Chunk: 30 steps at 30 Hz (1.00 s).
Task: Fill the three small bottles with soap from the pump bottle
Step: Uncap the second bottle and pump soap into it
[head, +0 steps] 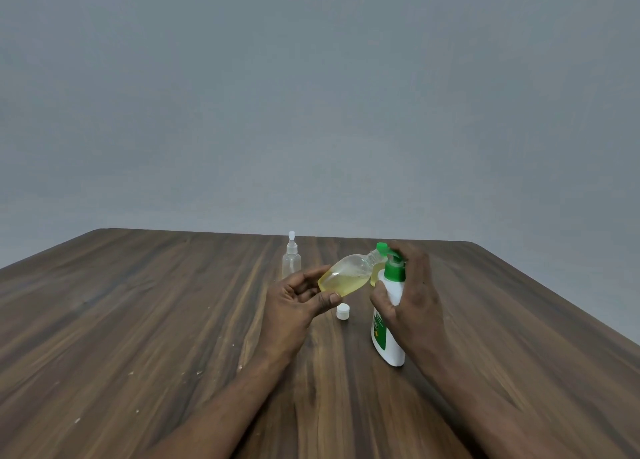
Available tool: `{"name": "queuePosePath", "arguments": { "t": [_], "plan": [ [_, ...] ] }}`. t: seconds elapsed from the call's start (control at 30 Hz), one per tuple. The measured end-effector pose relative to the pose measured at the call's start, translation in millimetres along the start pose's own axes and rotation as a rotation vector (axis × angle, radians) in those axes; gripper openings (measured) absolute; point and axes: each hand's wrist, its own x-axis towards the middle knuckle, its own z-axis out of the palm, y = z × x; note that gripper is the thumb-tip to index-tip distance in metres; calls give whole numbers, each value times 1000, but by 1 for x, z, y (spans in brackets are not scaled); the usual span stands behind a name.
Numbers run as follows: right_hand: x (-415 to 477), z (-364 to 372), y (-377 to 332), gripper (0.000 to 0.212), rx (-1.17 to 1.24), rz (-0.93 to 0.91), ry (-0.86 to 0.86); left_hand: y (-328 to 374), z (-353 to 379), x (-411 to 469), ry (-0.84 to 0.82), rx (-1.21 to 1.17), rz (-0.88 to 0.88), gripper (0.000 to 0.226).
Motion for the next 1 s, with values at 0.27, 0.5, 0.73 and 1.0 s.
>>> {"name": "queuePosePath", "arguments": {
  "t": [0.27, 0.5, 0.73, 1.0],
  "plan": [
    [0, -1, 0, 61, -15, -17, -4, 2, 0, 0, -1, 1, 5, 42],
    [0, 0, 1, 60, -1, -9, -4, 2, 0, -2, 0, 10, 5, 42],
    [0, -1, -1, 63, 1, -24, 1, 1, 0, -1, -3, 7, 1, 41],
    [0, 0, 1, 56, 17, -11, -9, -1, -1, -1, -2, 13, 4, 42]
  ]
}}
